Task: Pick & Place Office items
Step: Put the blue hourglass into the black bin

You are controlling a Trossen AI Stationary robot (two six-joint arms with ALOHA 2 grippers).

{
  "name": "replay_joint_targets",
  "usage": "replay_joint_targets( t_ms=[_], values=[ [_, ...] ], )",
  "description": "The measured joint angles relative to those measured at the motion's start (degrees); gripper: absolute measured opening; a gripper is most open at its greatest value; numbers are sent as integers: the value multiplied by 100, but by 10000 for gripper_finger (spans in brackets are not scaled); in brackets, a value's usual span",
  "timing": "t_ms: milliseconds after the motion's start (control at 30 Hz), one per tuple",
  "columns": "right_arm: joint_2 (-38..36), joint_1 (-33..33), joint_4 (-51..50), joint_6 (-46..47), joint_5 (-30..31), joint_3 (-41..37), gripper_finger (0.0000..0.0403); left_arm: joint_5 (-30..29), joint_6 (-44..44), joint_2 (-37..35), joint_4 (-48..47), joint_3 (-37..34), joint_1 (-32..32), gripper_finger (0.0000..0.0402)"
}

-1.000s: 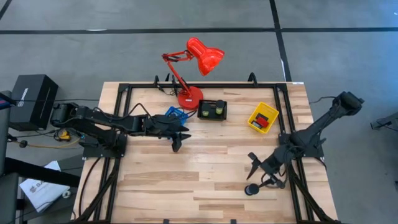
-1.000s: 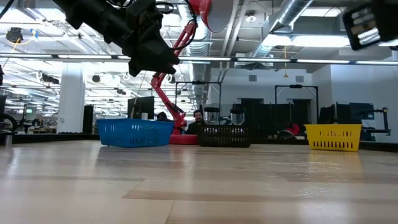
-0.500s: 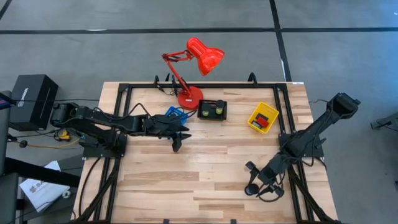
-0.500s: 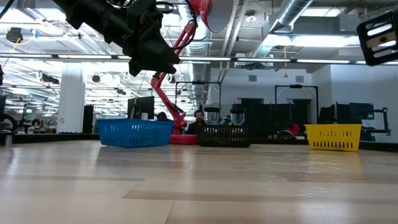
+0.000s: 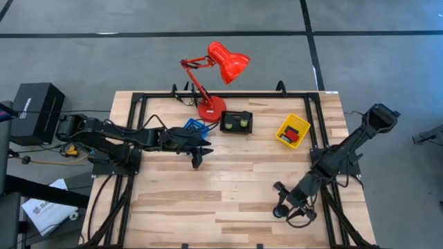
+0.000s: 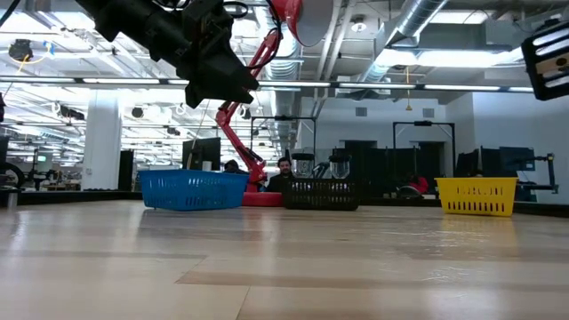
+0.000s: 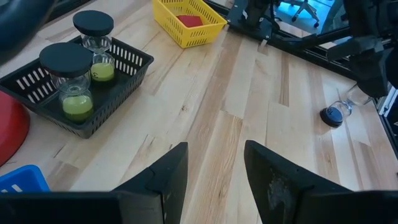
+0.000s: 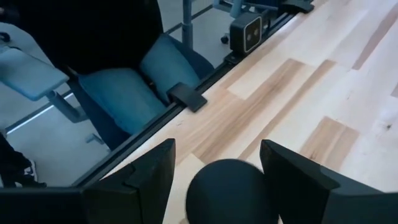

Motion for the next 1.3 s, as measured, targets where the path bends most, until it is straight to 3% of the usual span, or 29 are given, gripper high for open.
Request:
replay_joint_targets(
  t_ms=[433,600,900,1133,1300],
  values=[
    [-3,23,-211,27,-15,51,226,15,1,0,47,0,0,153],
    [-104,-62,-842,28,-1,433,226,21,0,0,82,0,0,153],
    [-175,-270,-936,63,18,1101,221,17,86,0,105,0,2,153],
    [155,-519,-1051,-77,100,1453,216,-3,566,0,277,0,2,153],
    [594,-619,-2071,-195,313,1997,236,-3,613,0,295,-1,2,153]
  ],
)
